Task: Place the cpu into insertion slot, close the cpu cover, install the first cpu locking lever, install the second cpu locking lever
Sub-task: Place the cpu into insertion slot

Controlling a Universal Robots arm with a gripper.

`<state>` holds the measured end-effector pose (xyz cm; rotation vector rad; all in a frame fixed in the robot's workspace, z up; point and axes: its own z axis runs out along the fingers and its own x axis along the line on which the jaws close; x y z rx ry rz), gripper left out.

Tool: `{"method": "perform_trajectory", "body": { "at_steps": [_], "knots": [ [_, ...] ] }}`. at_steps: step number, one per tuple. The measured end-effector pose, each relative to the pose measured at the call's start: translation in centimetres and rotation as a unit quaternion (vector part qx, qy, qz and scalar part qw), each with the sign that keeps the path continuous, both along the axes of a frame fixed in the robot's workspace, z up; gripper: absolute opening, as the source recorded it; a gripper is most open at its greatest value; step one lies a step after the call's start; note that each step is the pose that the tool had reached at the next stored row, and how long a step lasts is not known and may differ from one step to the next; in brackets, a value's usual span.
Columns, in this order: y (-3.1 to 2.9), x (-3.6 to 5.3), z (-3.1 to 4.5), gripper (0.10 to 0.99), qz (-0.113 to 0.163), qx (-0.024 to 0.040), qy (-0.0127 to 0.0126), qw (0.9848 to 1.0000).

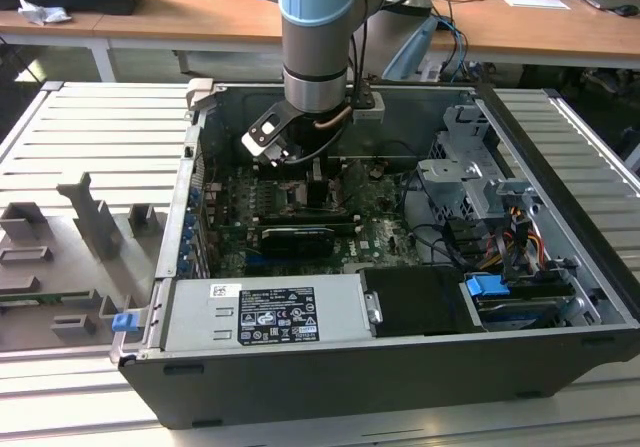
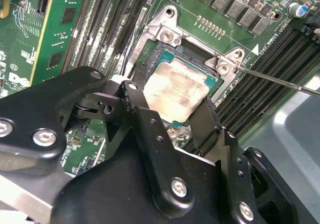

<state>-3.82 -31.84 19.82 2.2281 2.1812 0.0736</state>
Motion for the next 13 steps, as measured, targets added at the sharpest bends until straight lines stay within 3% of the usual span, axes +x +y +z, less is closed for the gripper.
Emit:
{"method": "perform_trajectory", "body": {
  "at_steps": [2,7,9,13],
  "knots": [
    [0.00,0.00,0.01,0.537,0.000,-0.0001,0.0001,1.0000],
    [0.01,0.01,-0.02,0.537,0.000,0.0003,-0.0001,1.0000],
    [0.01,0.00,-0.01,0.612,0.000,0.0001,0.0000,1.0000],
    [0.00,0.00,0.39,0.612,0.000,-0.0001,0.0000,1.0000]
  ]
}}
